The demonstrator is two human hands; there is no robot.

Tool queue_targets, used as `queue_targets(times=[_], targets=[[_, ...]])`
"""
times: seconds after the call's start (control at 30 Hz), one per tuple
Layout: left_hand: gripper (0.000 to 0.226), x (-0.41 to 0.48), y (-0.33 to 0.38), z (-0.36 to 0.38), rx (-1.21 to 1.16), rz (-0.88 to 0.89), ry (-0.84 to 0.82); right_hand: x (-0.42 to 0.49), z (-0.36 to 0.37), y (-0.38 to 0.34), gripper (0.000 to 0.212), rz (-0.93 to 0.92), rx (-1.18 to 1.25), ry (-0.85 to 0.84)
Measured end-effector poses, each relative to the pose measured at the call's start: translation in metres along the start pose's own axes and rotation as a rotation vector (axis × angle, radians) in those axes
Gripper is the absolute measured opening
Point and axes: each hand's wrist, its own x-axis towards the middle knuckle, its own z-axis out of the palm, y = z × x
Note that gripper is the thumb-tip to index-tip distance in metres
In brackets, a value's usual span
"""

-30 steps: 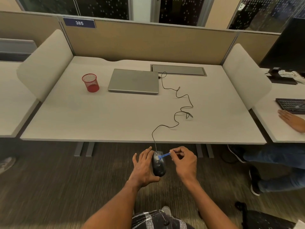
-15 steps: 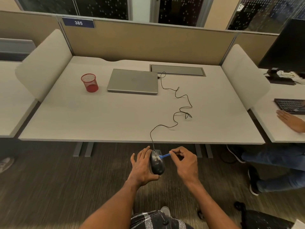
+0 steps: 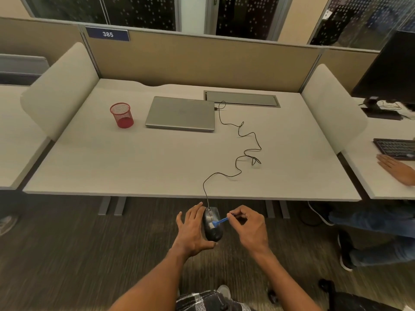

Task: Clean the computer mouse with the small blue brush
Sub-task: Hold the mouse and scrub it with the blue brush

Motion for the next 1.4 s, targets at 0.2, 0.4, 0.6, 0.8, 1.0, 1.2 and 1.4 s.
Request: queue_targets(times=[0.2,0.4,0.6,0.8,1.0,1.2,1.4], targets=[[0.126,0.0,0.0,-0.001,0.018,-0.002,-0.024,0.006,-0.005,0.001,0.012,0.026,0.032,0.063],[0.127,0.001,-0.003,0.0,0.017,0.01,-0.028,0.001,-0.005,0.007,0.014,0.038,-0.074,-0.003],[0.128,0.001,-0.006,0.005,0.031,-0.003,-0.036,-0.002,-0.003,0.001,0.009,0.011,0.013,-0.004],[0.128,0.002,-0.006,0.006,0.021,0.0,-0.045,-0.006,-0.002,-0.001,0.006,0.013,-0.055,0.08],[0.126,-0.002,-0.006,0.007,0.003,0.008,-0.042,-0.008,-0.001,-0.004,0.004,0.014,-0.11,0.046],[0.126,-0.002,-0.004,0.006,0.019,0.0,-0.051,-0.008,0.001,-0.008,0.005,-0.012,-0.121,0.061],[0.126,0.0,-0.003,0.003,0.02,0.0,-0.049,-0.005,0.002,-0.007,0.005,-0.003,-0.165,0.113]])
